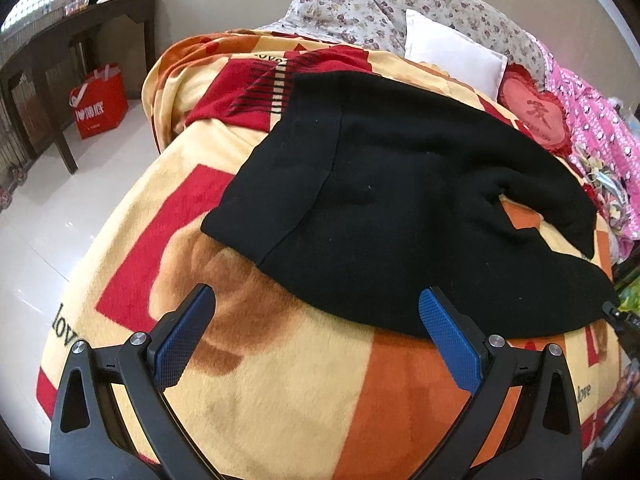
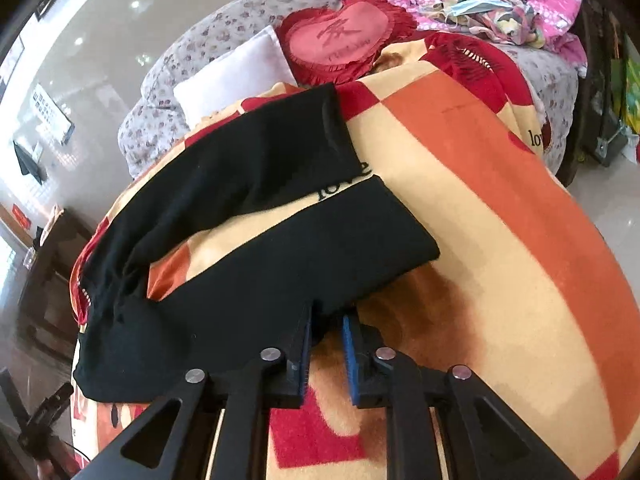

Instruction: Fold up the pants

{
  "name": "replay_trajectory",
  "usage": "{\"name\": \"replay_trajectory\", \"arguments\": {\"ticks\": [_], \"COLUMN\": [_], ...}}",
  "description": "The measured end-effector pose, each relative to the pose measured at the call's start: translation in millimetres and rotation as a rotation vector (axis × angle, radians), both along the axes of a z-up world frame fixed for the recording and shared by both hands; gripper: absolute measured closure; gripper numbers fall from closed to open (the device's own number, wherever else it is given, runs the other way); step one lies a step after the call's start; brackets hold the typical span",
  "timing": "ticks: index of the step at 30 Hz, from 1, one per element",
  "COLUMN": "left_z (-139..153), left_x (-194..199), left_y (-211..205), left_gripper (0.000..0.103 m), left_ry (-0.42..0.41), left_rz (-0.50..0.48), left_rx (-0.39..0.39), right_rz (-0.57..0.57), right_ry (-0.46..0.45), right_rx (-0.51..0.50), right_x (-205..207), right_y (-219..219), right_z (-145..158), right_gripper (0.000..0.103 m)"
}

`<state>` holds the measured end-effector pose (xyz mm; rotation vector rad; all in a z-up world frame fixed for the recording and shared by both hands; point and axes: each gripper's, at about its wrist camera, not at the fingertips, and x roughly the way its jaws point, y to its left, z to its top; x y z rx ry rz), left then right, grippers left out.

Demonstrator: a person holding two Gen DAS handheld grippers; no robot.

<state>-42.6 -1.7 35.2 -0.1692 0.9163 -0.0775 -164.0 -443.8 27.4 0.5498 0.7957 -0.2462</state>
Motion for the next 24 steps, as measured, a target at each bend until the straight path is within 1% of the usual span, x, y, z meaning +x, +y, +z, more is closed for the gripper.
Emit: {"name": "replay_trajectory", "arguments": {"ticks": [1, 2, 3, 6, 11, 16, 17, 18, 19, 20, 21, 22, 23, 24], "left_z": [-0.9, -1.6, -2.4, -5.5, -18.1, -18.6, -18.7, -19.4, -18.3, -17.3, -17.7, -18.5, -18.8, -18.6], "left_x": [0.6, 1.5, 2.1, 6.2, 20.3, 38.5, 41.9, 45.7, 48.8, 51.4, 53.7, 54.9, 55.1, 54.1], "left_y": [3.1, 5.3, 7.2, 12.7, 18.7, 17.3, 16.1, 14.2, 10.9, 6.8, 2.7, 1.0, 0.4, 1.9], "left_gripper": [0.001, 0.001, 0.001, 0.001, 0.001, 0.001, 0.003, 0.005, 0.013, 0.032, 0.044, 0.067, 0.081, 0.084], "left_ry": [0.004, 0.008, 0.012, 0.021, 0.062, 0.055, 0.055, 0.06, 0.054, 0.046, 0.042, 0.041, 0.036, 0.027], "left_rz": [0.002, 0.006, 0.01, 0.029, 0.068, 0.088, 0.085, 0.081, 0.082, 0.073, 0.067, 0.068, 0.074, 0.073], "left_rx": [-0.016, -0.029, -0.042, -0.079, -0.142, -0.198, -0.204, -0.202, -0.175, -0.145, -0.109, -0.084, -0.064, -0.068], "right_rz": [0.0, 0.004, 0.007, 0.005, 0.008, 0.025, 0.035, 0.041, 0.047, 0.047, 0.047, 0.049, 0.05, 0.052], "right_ry": [0.005, 0.007, 0.007, 0.004, -0.004, -0.026, -0.032, -0.035, -0.041, -0.046, -0.055, -0.064, -0.068, -0.072], "right_rx": [0.002, 0.01, 0.022, 0.052, 0.047, 0.034, 0.033, 0.028, 0.016, 0.01, 0.007, 0.01, 0.014, 0.017], "right_x": [1.0, 2.0, 2.7, 4.5, 11.3, 22.4, 24.9, 26.6, 28.6, 29.9, 30.4, 30.9, 30.9, 30.7], "right_y": [0.0, 0.1, 0.3, -0.1, 0.7, 2.1, 2.1, 2.4, 3.0, 3.2, 3.2, 3.3, 3.3, 3.9], "right_z": [-0.9, -2.4, -3.5, -8.9, -8.5, -9.7, -10.2, -10.3, -10.4, -10.6, -10.9, -11.3, -11.4, -10.8], "right_gripper": [0.079, 0.071, 0.067, 0.066, 0.063, 0.063, 0.063, 0.066, 0.07, 0.079, 0.088, 0.09, 0.093, 0.096]}}
